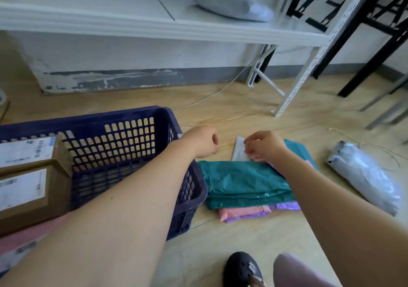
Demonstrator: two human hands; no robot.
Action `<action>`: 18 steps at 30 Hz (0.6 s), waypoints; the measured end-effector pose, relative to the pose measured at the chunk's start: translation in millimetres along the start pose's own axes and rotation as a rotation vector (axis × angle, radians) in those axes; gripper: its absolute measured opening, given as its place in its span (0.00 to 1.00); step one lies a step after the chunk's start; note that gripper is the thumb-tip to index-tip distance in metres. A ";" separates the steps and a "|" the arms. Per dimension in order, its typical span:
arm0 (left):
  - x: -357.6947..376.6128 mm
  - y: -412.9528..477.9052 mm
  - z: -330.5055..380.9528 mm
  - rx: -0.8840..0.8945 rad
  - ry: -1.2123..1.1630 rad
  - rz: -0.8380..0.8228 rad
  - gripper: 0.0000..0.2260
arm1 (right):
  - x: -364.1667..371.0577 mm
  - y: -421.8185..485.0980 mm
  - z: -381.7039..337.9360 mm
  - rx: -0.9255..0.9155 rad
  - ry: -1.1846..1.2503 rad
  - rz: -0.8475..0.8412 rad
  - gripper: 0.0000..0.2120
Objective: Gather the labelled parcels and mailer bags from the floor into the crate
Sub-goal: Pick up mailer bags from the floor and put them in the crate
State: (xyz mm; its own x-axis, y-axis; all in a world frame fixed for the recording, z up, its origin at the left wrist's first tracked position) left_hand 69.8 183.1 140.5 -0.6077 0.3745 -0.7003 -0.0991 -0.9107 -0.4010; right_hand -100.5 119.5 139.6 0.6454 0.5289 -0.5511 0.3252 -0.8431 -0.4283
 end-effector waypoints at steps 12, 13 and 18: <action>69.3 80.0 36.7 0.033 0.147 -0.107 0.21 | -58.1 18.1 107.1 0.256 0.086 0.202 0.10; 75.7 88.1 40.0 0.035 0.146 -0.118 0.22 | -59.5 22.3 114.0 0.279 0.075 0.217 0.09; 109.1 120.5 54.4 0.056 0.137 -0.179 0.26 | -57.8 45.3 159.6 0.406 0.265 0.263 0.08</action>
State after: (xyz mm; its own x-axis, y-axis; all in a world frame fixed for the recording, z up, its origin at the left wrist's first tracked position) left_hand -51.3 104.7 47.9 -0.4640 0.5476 -0.6963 -0.2415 -0.8345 -0.4953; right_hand -233.4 66.3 37.8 0.8379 0.2184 -0.5002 -0.1297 -0.8105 -0.5712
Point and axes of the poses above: each hand's wrist, its own y-axis towards the middle knuckle, its own x-axis out of the palm, z = x × y, the point moved 2 cm from there along y, towards the middle knuckle, and after that the axes turned 13 degrees about -z, right-handed, at the moved point
